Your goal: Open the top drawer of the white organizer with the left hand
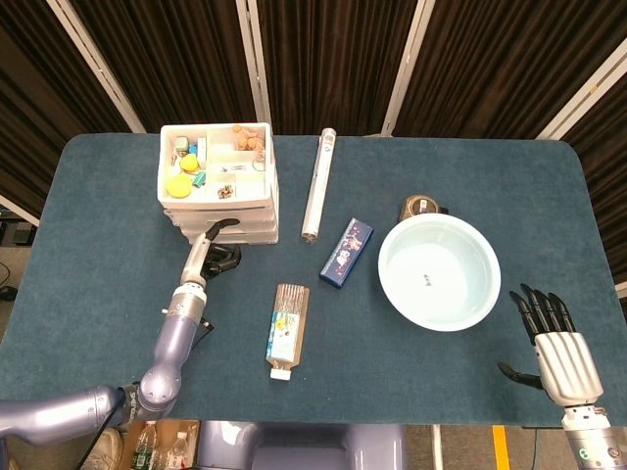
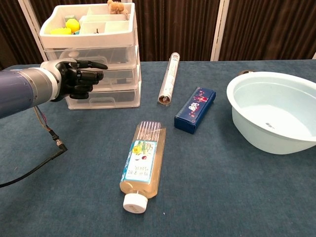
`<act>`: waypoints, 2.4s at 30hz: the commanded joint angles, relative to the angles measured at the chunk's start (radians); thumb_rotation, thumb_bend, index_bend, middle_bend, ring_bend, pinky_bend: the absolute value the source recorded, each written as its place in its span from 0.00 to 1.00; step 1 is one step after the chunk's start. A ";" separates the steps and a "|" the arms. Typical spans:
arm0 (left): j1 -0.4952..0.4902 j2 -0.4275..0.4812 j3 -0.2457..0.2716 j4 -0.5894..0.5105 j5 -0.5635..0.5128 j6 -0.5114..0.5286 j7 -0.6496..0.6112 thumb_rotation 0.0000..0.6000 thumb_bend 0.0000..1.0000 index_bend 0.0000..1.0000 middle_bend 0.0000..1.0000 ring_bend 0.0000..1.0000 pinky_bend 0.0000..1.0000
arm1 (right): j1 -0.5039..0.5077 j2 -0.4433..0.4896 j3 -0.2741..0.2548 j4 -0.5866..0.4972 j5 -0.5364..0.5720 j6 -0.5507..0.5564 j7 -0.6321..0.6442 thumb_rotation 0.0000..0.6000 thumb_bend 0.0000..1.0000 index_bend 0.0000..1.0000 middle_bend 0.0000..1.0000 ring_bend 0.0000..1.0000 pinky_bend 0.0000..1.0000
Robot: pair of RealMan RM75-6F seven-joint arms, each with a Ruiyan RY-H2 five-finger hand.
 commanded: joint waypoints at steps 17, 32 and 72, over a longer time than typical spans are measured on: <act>-0.014 -0.019 0.015 0.013 0.012 -0.026 -0.005 1.00 0.58 0.24 1.00 0.98 1.00 | 0.001 0.000 0.000 -0.001 0.000 -0.001 0.000 1.00 0.07 0.00 0.00 0.00 0.00; 0.044 0.015 0.081 -0.099 0.093 -0.002 -0.018 1.00 0.58 0.25 1.00 0.98 1.00 | 0.000 -0.001 -0.001 -0.002 -0.001 0.000 -0.004 1.00 0.07 0.00 0.00 0.00 0.00; -0.072 0.249 0.143 -0.220 0.067 0.218 0.695 1.00 0.62 0.24 1.00 1.00 1.00 | -0.001 -0.003 -0.004 -0.003 0.000 -0.003 -0.015 1.00 0.07 0.00 0.00 0.00 0.00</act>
